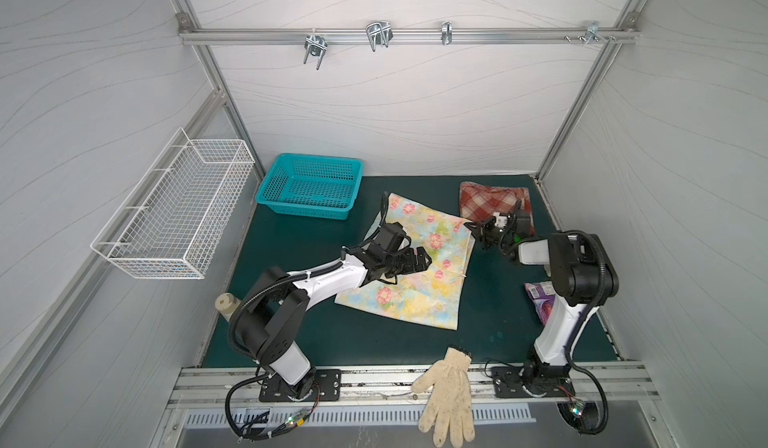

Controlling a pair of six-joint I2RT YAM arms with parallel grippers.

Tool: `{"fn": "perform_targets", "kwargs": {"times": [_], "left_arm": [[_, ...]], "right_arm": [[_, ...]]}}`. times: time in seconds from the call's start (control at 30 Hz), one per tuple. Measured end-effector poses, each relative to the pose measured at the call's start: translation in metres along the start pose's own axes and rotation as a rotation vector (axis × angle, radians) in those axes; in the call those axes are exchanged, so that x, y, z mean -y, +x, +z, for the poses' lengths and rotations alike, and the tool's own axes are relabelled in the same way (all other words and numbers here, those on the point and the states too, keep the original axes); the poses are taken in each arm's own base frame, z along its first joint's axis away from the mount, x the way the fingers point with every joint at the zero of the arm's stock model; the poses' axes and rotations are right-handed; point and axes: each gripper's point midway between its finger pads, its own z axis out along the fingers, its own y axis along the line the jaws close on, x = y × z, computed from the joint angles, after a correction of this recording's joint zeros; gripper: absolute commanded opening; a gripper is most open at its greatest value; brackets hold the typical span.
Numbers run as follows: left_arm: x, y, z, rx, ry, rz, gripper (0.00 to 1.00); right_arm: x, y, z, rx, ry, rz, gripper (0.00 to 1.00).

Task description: Fold and stack the skirts

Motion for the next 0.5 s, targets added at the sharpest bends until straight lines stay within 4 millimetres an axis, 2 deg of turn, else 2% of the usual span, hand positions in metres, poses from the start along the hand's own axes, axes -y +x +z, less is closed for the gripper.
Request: {"fn": "perform_targets", "kwargs": {"times": [0.1,0.23,0.37,0.5], "left_arm": [[0.000,0.001,0.024,-0.019,0.001,-0.016,0.99],[-0.026,0.006,0.047,-0.042,-0.091,-0.038,0.99],[-0.035,-0.013,0.053,-0.021,-0.140,-0.052,0.99],[-0.055,-0.031,0.050,0.022,-0.183,-0.085,0.99]], "right_arm": [[-0.010,0.001,-0.005,-0.001,-0.016,-0.021,0.00],[-0.024,0.002,-0.015,0.003,-0.028,-0.053,0.00],[-0.045,0.003,-0.028,0.006,-0.059,-0.091,0.00],[-0.062,0.002,-0.041,0.013,-0.075,-0.118,0.00]]}}
